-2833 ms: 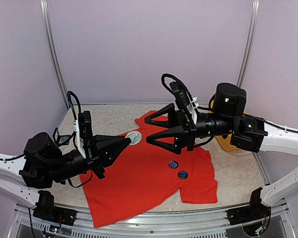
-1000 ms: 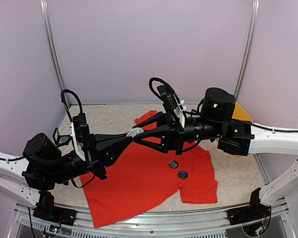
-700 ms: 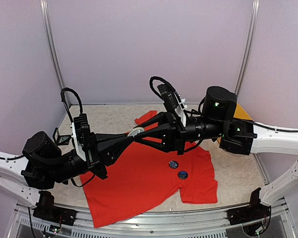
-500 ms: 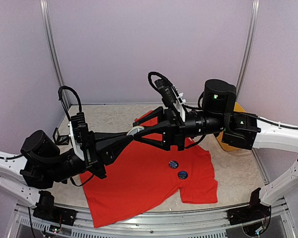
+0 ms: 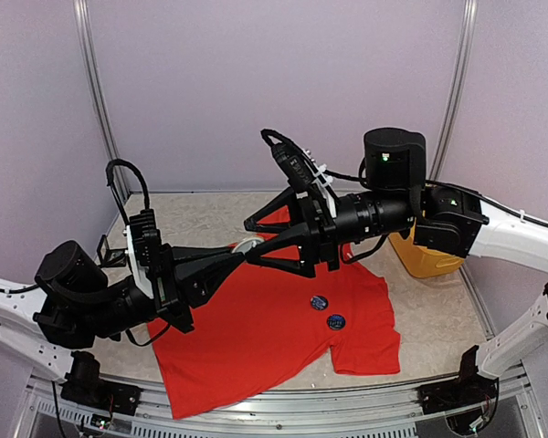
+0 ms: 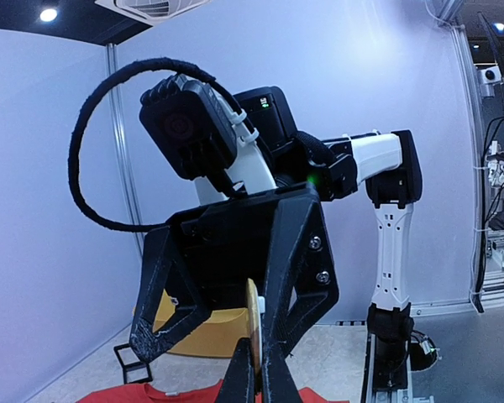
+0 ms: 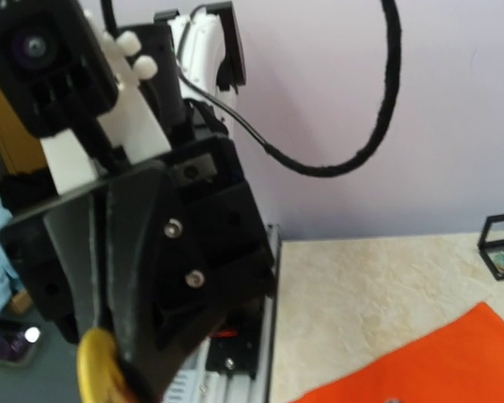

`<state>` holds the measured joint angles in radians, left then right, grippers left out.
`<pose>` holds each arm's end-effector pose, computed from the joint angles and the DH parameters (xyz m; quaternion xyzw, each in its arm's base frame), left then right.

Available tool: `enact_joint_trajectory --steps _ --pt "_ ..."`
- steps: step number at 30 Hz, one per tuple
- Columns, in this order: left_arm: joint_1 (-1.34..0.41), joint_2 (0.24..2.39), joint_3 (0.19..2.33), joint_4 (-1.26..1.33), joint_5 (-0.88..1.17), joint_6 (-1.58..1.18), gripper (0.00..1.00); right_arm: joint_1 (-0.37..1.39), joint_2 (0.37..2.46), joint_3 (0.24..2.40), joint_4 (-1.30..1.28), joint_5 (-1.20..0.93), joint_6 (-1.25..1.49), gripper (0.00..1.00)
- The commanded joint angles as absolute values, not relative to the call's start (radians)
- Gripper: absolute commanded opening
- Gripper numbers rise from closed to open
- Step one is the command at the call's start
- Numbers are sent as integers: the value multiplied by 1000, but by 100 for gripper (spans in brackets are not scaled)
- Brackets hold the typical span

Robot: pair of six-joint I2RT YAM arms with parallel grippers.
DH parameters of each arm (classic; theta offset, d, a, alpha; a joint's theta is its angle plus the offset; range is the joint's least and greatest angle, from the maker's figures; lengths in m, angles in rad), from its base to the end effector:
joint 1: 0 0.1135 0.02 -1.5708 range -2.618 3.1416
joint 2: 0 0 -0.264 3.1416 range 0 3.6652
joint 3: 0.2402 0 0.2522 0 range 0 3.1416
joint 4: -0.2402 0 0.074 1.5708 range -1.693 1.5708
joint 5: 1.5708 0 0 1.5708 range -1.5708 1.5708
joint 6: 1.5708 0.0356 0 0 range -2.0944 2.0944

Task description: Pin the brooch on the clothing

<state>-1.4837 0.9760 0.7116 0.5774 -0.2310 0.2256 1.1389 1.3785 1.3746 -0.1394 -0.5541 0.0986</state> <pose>0.0279 -0.2260 0.3595 0.3796 0.4539 -0.4178 0.6894 0.1161 0.2966 0.4168 -0.5167 0.5419 0.5337 0.3930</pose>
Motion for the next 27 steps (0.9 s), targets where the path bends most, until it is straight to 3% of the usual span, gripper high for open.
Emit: enact_joint_trajectory --steps 1,8,11,18,23,27 --pt "-1511 966 718 538 -263 234 0 1159 1414 1437 -267 -473 -24 64" --pt "-1511 922 701 535 -352 238 0 1182 1351 1410 -305 -636 -122 70" --pt "-1510 911 694 538 -345 232 0 1182 1305 1342 -217 -555 -81 68" --pt "-1511 926 692 569 -300 232 0 1181 1284 1278 -13 -503 40 37" --pt "-1511 939 698 581 -278 227 0 1181 1308 1291 -2 -522 56 31" --pt "-1511 945 699 583 -274 224 0 1182 1329 1300 -2 -552 67 20"
